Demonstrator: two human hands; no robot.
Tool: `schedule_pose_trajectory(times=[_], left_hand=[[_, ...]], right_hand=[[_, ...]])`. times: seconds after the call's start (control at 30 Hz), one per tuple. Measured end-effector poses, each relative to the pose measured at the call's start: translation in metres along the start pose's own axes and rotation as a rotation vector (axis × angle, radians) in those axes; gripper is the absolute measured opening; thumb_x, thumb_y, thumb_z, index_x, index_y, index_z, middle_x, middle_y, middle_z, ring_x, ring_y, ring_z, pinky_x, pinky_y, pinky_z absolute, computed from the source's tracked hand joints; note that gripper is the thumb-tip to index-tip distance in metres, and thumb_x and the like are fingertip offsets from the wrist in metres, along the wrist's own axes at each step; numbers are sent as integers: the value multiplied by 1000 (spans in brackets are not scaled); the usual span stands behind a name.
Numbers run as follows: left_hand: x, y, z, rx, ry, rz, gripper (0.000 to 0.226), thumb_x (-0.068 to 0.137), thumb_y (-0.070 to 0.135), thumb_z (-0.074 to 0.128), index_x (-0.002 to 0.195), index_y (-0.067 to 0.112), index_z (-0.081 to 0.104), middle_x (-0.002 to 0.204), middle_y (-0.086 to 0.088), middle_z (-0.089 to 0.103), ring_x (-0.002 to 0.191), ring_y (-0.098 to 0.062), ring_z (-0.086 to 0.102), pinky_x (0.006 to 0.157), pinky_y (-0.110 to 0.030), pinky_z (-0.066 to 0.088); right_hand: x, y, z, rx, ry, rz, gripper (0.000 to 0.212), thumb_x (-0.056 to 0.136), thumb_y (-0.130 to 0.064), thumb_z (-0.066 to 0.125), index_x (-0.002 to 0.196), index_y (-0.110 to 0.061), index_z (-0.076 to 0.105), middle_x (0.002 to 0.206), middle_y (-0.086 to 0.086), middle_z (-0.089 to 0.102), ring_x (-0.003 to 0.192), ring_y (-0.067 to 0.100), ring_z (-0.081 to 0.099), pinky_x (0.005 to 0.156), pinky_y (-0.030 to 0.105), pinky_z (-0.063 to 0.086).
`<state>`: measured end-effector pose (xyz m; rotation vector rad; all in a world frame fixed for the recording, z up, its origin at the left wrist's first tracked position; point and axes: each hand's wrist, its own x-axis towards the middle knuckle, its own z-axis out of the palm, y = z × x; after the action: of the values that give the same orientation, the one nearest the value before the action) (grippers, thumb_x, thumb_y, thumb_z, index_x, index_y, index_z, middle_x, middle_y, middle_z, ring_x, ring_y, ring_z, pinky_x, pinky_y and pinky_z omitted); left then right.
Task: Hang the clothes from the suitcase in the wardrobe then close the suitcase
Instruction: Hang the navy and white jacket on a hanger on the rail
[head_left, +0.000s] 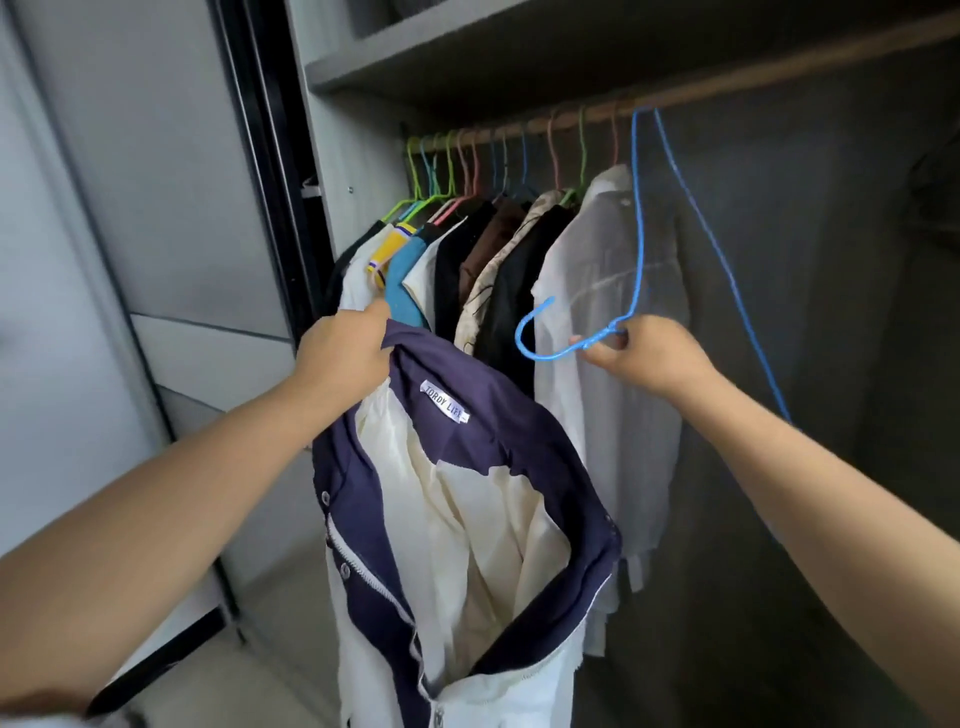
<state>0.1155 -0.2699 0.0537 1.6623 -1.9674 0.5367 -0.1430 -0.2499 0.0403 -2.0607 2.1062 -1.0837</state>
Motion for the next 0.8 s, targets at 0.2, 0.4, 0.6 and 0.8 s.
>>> schedule_pose_trajectory(times=[0.2,0.4,0.6,0.8], left_hand=[[-32,-50,-27,21,-46,-23,19,94,14,44,105,-2,44,105,-27,59,95,-43,56,69,-39,39],[-67,-73,-51,-380,-48,-147,13,87,8,50,78,11,42,103,-24,60,98,-36,54,69,-32,33],[-103,-68,-74,-636,42,-142,11,82,1,50,88,9,53,87,-8,56,81,-22,50,60,-25,28],[-125,-96,-108,-539,-54,0,12,79,8,61,82,13,52,74,1,55,76,-18,50,52,-13,33]], right_hand=[[-50,-68,-35,240,202,0,63,97,-42,36,51,2,46,55,18,58,65,23,62,66,33,42],[-108,-114,-3,375,102,-23,42,96,-34,42,74,-8,67,31,1,33,39,13,43,47,20,33],[-159,-151,63,176,-158,-63,41,74,-45,71,56,-22,42,52,-5,36,47,10,30,44,22,22],[-157,-165,77,283,-172,82,33,82,-22,63,56,-9,47,59,5,46,69,23,47,61,27,32]])
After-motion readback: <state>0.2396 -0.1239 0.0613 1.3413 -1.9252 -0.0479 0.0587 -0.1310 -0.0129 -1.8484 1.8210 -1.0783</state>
